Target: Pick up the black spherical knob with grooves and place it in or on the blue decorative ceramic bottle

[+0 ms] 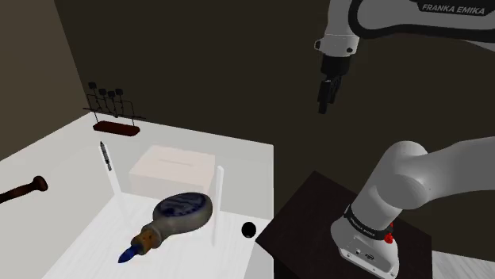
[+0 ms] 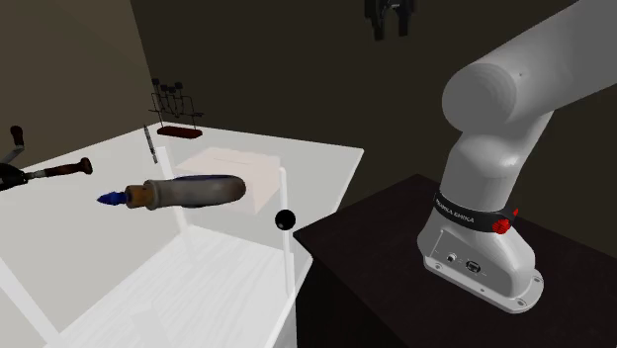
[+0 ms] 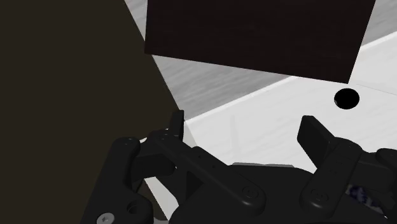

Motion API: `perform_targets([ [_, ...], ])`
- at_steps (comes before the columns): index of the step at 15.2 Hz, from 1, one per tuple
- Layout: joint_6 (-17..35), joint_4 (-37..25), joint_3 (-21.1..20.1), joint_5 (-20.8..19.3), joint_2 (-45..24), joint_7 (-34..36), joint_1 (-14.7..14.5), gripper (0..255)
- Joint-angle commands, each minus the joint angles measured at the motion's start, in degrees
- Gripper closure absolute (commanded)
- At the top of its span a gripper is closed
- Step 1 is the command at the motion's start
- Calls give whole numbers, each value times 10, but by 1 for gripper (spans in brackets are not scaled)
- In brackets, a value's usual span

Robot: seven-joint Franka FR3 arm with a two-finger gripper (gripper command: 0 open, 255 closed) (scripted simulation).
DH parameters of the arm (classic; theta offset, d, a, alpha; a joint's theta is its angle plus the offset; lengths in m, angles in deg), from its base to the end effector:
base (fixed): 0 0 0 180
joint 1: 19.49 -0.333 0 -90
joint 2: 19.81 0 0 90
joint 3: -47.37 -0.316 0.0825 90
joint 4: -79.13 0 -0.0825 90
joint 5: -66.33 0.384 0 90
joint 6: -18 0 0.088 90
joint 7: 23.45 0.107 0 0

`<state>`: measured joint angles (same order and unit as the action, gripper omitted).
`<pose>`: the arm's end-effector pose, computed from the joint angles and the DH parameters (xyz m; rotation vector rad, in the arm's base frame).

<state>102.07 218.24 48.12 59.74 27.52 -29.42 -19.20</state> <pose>0.2826 -0.0194 0.5611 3.0340 0.1317 -0.2138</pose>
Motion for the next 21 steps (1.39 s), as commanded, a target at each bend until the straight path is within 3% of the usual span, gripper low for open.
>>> perform_targets([
  [1,0,0,0,0,0,0,0,0],
  [11,140,115,-102,69,-36,110,-46,0],
  [21,313,155,-215,119,-181,226,-84,0],
])
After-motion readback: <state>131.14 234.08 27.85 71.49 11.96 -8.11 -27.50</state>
